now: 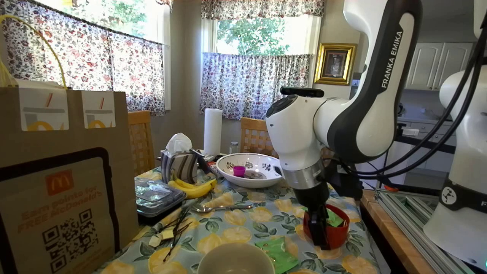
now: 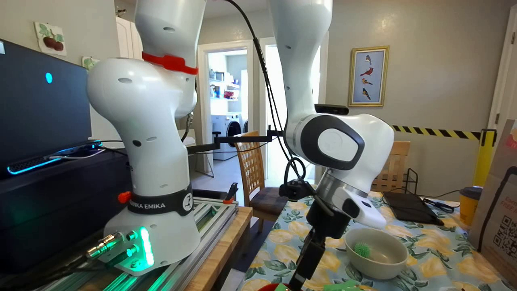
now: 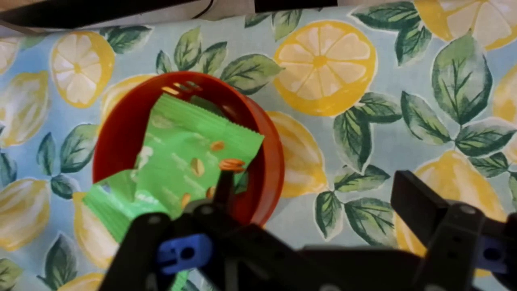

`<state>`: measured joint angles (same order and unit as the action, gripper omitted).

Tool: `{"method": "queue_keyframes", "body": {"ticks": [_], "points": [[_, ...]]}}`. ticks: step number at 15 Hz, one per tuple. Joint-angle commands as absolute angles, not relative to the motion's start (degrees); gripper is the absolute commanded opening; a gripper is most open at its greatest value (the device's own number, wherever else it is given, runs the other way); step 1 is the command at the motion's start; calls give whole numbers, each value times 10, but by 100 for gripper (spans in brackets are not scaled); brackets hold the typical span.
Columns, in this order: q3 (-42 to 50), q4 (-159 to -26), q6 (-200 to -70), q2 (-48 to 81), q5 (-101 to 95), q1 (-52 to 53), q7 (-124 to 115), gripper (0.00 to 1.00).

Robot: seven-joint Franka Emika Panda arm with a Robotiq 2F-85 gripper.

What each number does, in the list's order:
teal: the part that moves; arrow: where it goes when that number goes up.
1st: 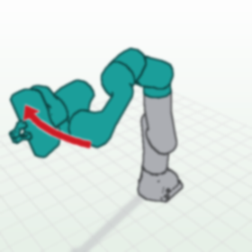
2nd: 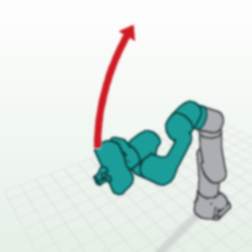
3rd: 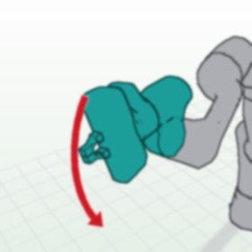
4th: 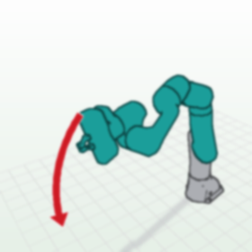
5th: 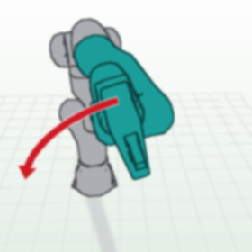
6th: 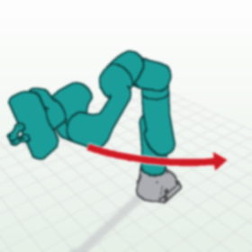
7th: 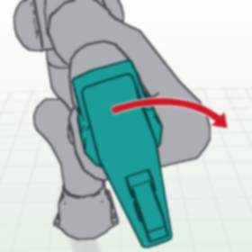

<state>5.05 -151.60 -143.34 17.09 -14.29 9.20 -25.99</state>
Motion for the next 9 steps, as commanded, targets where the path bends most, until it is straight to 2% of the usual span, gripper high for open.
{"method": "queue_keyframes", "body": {"ticks": [1, 2, 9], "points": [[63, -1520, -1454, 182, -162, 95, -281, 86], [65, -1519, -1458, 184, -163, 95, -280, 74], [79, -1516, -1472, 196, -173, 101, -291, 19]]}}
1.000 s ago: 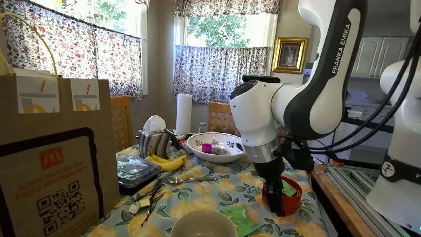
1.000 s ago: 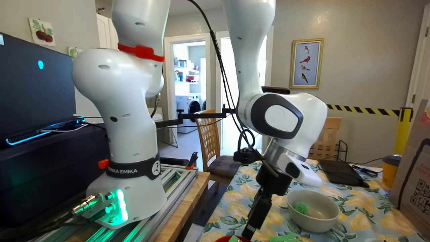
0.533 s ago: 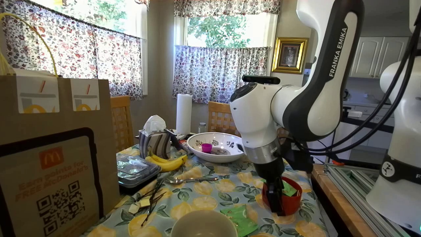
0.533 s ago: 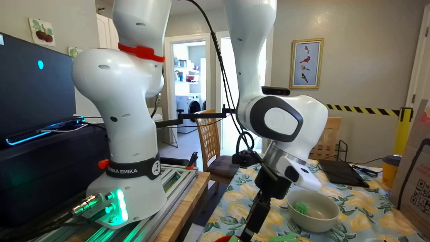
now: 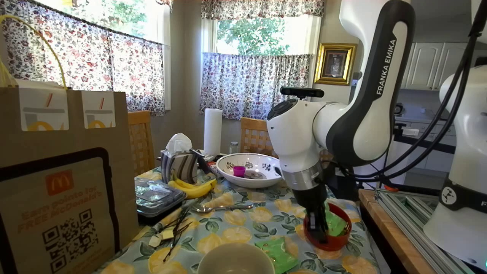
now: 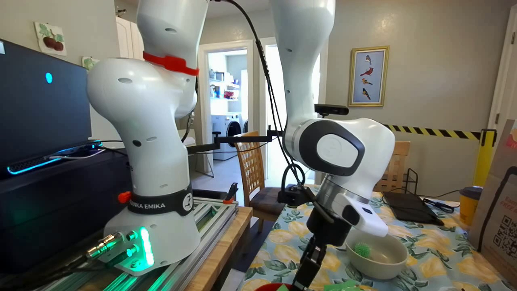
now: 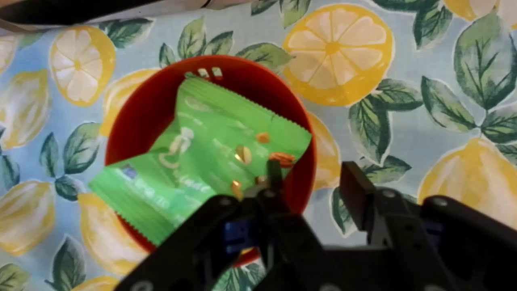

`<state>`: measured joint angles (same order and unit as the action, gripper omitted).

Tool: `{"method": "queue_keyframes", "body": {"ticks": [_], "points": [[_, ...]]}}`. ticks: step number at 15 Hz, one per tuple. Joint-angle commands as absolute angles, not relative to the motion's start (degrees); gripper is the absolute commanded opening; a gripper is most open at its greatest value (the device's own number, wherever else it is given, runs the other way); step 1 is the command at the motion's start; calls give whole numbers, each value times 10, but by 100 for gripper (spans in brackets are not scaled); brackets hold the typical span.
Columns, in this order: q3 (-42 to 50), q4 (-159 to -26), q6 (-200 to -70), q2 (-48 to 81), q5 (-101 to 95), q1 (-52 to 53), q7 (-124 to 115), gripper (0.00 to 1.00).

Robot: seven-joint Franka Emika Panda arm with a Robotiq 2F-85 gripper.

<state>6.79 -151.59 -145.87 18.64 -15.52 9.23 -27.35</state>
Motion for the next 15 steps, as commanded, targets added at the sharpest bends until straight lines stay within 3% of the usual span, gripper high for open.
{"method": "queue_keyframes", "body": {"ticks": [1, 3, 15], "points": [[80, -1516, -1474, 196, -174, 101, -292, 13], [82, -1517, -1478, 195, -178, 101, -291, 1], [102, -1573, -1528, 117, -240, 101, -271, 1]]}}
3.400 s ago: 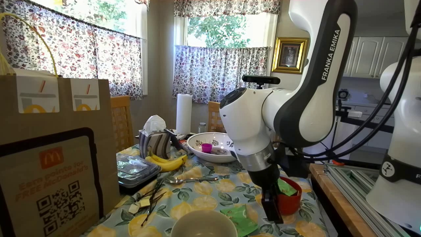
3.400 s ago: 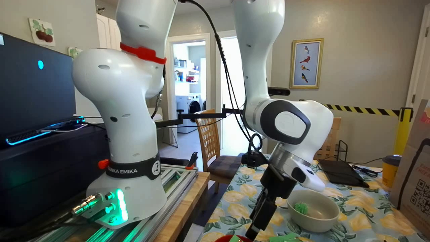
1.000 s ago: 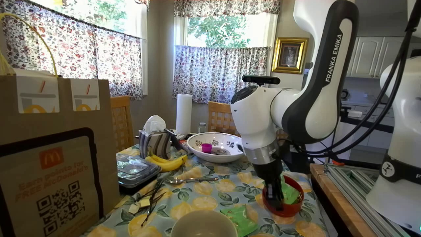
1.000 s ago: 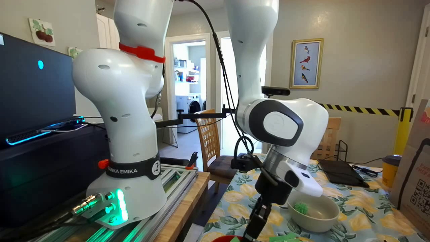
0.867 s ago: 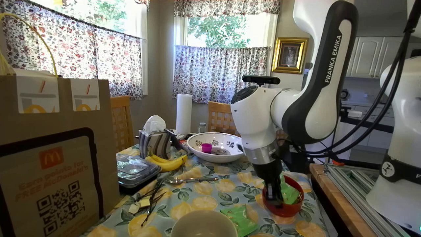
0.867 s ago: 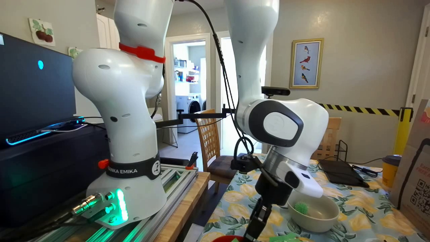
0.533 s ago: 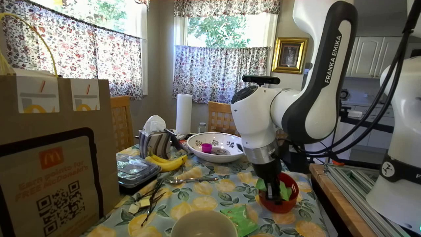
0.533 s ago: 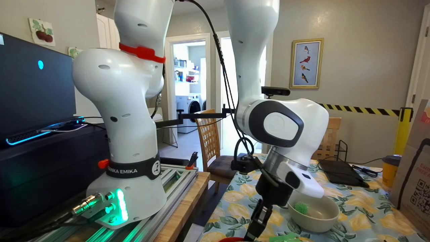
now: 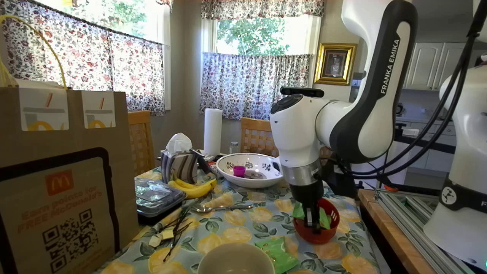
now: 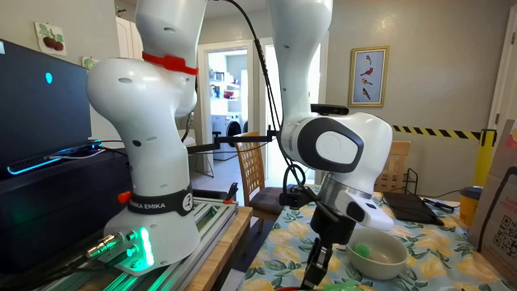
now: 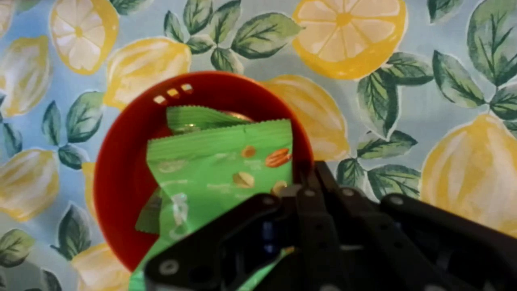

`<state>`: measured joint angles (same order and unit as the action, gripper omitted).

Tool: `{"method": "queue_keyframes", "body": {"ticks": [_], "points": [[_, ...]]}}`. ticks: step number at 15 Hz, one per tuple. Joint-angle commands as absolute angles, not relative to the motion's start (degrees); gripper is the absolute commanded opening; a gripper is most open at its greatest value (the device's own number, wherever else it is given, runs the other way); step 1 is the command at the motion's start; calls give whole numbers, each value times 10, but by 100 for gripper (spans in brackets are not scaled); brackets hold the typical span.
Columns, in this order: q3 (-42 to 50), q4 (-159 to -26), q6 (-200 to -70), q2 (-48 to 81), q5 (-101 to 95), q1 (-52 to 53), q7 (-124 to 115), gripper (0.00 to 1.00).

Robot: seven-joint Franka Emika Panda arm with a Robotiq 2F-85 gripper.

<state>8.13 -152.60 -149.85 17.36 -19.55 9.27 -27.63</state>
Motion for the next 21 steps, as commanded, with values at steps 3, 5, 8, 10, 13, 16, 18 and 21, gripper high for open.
{"method": "queue_keyframes", "body": {"ticks": [3, 5, 8, 10, 13, 16, 18, 21], "points": [[112, -1599, -1543, 74, -304, 103, -280, 1], [97, -1577, -1534, 72, -326, 94, -265, 1], [70, -1571, -1528, 48, -330, 82, -226, 1], [54, -1587, -1521, 16, -336, 78, -202, 1], [22, -1584, -1513, 3, -317, 74, -134, 1], [-8, -1571, -1498, -2, -308, 78, -84, 1], [-27, -1567, -1485, -10, -297, 81, -47, 1], [-50, -1546, -1464, -10, -291, 86, 37, 1]]}}
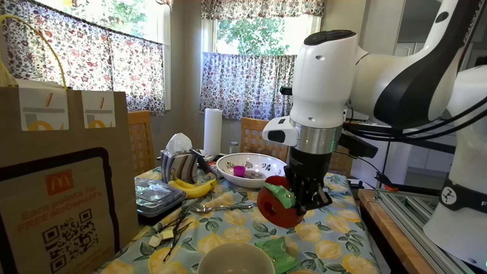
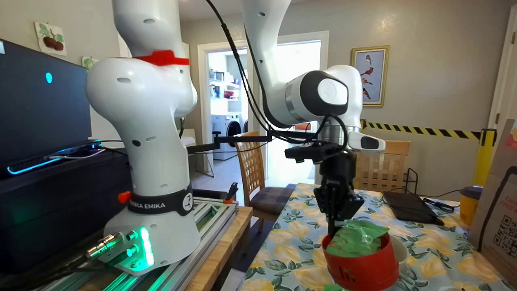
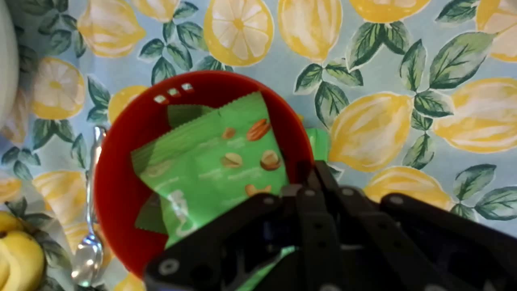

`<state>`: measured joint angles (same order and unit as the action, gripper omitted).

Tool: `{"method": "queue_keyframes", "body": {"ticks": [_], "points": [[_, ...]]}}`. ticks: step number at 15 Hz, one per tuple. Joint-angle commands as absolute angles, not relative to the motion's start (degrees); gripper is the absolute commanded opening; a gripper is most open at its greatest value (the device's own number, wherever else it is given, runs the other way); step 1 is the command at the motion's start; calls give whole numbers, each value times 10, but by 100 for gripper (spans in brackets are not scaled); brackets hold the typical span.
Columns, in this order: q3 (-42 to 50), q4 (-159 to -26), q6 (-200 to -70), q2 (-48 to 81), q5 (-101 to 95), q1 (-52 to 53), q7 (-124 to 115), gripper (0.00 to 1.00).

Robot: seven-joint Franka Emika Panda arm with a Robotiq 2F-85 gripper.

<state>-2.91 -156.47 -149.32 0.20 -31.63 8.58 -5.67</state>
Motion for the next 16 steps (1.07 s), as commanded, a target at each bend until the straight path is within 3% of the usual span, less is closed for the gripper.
{"method": "queue_keyframes", "body": {"ticks": [1, 16], "points": [[-55, -1534, -1460, -4, -285, 86, 69, 1], [-65, -1486, -1402, 9, -305, 82, 134, 1]]}}
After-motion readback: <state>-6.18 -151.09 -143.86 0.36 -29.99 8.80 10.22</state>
